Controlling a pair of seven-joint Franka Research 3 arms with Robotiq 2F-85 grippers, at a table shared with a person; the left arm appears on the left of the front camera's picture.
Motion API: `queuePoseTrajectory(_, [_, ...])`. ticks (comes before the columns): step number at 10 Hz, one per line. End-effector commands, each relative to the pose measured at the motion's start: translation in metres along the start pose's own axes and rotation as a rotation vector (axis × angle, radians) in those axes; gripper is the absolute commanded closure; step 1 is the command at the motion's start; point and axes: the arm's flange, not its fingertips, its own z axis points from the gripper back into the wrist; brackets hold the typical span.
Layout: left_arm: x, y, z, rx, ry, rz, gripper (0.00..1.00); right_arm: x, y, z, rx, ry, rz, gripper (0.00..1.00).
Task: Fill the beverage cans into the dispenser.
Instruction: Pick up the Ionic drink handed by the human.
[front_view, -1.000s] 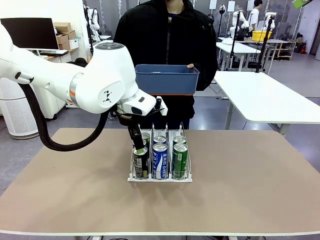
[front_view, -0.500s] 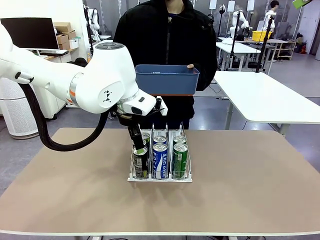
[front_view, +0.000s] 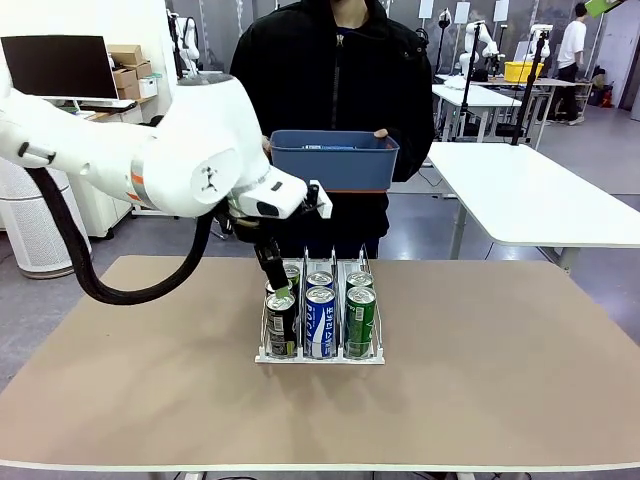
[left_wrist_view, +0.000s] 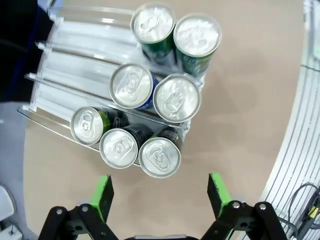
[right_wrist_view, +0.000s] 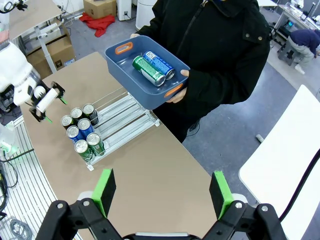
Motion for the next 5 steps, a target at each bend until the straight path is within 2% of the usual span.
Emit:
queuePoseTrajectory(1, [-0.032,0.009,0.049,-0.032,-0.086,-0.033,0.00,-0.001,0.000,-0.001,-0.004,-0.002,-0.001,0.00])
queuePoseTrajectory(2, [-0.047,0.014,0.074,0.052,-0.091,-0.096,0.00,-0.001,0.000,-0.001,-0.004,-0.002,-0.001,0.00])
queuePoseTrajectory(5, [-0.084,0.034,0.169,0.090,-0.129,-0.101,0.00,-0.001,0.000,-0.001,-0.004,-0.002,-0.001,0.00])
